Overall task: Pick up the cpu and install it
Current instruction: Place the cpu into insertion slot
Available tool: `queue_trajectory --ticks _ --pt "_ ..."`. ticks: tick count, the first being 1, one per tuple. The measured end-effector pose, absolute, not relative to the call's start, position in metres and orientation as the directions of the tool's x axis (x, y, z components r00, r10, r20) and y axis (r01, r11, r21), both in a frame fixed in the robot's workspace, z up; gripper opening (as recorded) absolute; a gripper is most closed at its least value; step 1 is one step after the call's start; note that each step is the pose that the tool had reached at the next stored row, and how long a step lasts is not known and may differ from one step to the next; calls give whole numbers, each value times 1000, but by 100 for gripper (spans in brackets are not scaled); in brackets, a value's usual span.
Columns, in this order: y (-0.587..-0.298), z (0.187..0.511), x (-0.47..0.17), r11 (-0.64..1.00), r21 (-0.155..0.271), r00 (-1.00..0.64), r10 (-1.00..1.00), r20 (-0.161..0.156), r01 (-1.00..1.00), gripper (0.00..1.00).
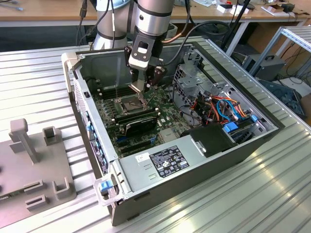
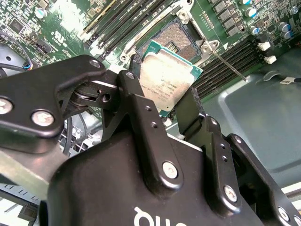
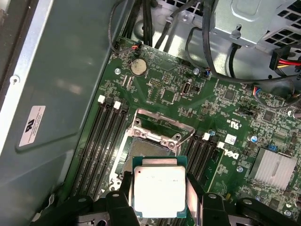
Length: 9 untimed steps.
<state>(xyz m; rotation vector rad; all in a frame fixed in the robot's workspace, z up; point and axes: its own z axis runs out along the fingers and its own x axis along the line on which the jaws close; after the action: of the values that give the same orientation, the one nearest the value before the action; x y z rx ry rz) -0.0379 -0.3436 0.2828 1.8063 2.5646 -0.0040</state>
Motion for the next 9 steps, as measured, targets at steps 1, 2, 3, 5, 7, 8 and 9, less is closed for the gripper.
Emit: queue_trajectory --ticks 1,2,3,5,7,8,9 --pt "-344 283 -38 337 1 -337 942 -5 942 54" --pt "-344 283 -38 337 1 -337 942 -5 942 54" --pt "-344 283 -38 336 1 -336 942 -5 942 54" --pt "-344 283 -38 336 1 -336 942 -5 942 54" --pt "-344 283 -38 336 1 -336 942 -5 942 54" --pt "-344 283 -38 336 1 -336 942 -5 942 54" --pt "-344 283 -38 336 1 -336 942 -5 942 54"
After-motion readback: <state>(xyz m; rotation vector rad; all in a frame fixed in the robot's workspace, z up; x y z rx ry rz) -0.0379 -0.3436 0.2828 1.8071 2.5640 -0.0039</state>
